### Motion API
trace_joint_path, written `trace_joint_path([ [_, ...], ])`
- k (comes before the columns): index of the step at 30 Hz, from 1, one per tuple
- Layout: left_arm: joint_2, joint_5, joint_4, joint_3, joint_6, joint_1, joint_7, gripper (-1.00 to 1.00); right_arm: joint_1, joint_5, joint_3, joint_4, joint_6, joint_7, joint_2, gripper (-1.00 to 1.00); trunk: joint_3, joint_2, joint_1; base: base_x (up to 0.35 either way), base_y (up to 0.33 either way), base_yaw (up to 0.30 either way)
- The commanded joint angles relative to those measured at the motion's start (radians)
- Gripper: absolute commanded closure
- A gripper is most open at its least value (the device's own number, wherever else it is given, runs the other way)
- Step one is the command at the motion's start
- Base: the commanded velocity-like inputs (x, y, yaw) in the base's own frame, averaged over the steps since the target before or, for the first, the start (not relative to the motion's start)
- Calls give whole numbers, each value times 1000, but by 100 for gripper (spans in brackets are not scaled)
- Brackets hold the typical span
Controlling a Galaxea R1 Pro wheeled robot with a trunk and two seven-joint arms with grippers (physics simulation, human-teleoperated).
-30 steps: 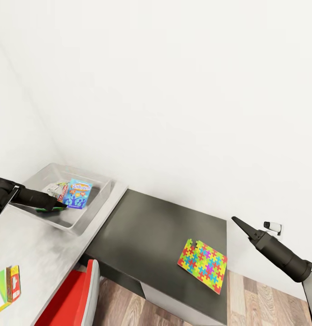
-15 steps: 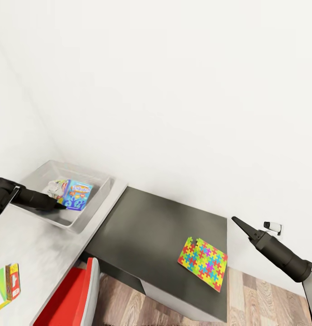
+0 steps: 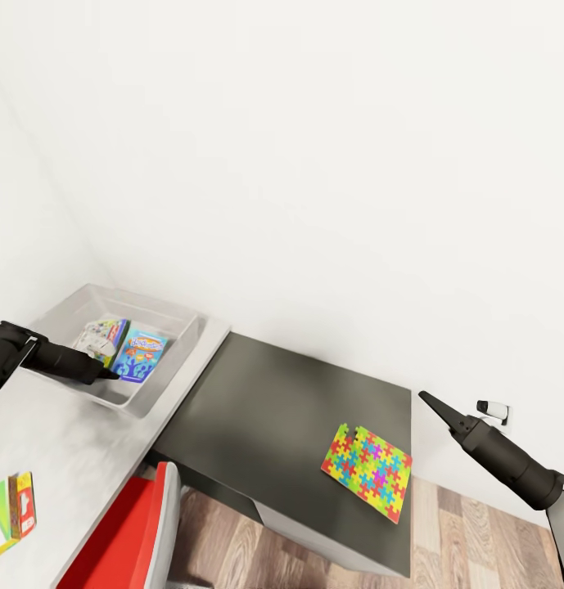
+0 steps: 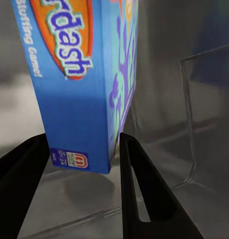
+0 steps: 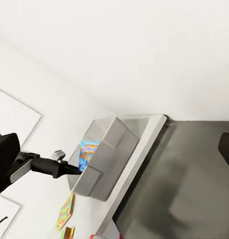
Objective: Put all the toys in the child's room - the three board games (two on the bed and one on the table), the two jigsaw puzzles on the table, and the tennis ball on the table - inside the toy box on the table in the child's room.
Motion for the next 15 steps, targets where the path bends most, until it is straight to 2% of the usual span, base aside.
trace_joint_path([
  [1,0,-4,-1,1,10,-1,-5,100,-1,-4,-1,0,6,1,0,-100,-3,-2,0,0,0,0],
  [15,2,0,-1,9,9,-1,-7,100,-1,-4,-1,0,5,2,0,-100,-6,-2,0,0,0,0],
])
